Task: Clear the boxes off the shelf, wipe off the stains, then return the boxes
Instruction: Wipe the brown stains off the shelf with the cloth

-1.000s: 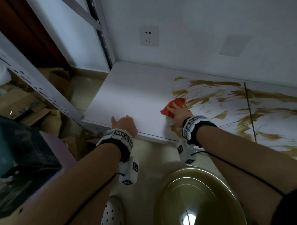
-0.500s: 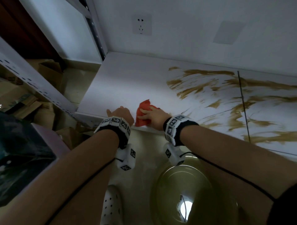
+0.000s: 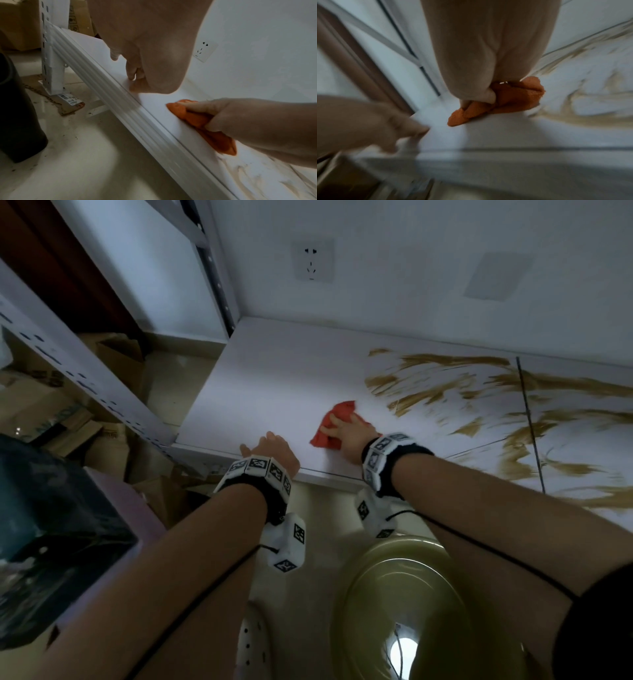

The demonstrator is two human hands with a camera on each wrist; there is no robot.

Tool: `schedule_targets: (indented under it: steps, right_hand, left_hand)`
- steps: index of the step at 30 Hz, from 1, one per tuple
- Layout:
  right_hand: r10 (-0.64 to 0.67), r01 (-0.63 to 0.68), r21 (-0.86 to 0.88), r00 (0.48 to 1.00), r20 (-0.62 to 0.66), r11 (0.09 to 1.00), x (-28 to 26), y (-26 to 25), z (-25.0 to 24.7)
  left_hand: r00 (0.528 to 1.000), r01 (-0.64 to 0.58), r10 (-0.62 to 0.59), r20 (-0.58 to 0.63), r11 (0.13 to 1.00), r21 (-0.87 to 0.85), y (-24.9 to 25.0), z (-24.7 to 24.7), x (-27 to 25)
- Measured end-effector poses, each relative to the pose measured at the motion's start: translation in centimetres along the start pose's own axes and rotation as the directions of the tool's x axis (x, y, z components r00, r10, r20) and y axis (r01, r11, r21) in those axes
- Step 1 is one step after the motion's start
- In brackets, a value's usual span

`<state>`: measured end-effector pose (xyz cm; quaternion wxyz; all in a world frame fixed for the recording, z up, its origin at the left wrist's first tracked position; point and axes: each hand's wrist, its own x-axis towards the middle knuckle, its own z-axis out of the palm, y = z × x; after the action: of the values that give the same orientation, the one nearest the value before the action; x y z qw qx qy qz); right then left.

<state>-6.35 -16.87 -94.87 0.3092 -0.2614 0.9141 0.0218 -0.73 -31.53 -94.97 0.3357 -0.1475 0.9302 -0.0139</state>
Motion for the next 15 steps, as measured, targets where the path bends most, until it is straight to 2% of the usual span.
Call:
schedule_targets:
  steps: [3,7,11,15]
  right_hand:
    - [-0.122,0.123,0.028,0.992,-0.034,0.992,-0.9,-1.3,1.6]
    - [-0.191,0.193,0.018,0.979,-0.064,0.981,-2.2,1.9,3.4]
    - [-0.007,0.015,0.079,0.994,-0.106,0.997,-3.8,6.3,3.0]
    - [0.132,-0.132,0.023,0.991,-0.027,0.991,-3.8,6.8,1.7]
  left_hand:
    - [1.000,-0.004,0.004,-0.006,1.000,-0.023,0.4,-0.4,-0.3]
    - [1.000,-0.002,0.003,0.023,1.000,-0.022,0.6,-0.4,-0.4]
    - [0.999,-0.018,0.018,0.038,1.000,0.007,0.2,-0.3,-0.3]
    - [0.999,-0.007,0.007,0.031,1.000,-0.015,0.3,-0.1,-0.2]
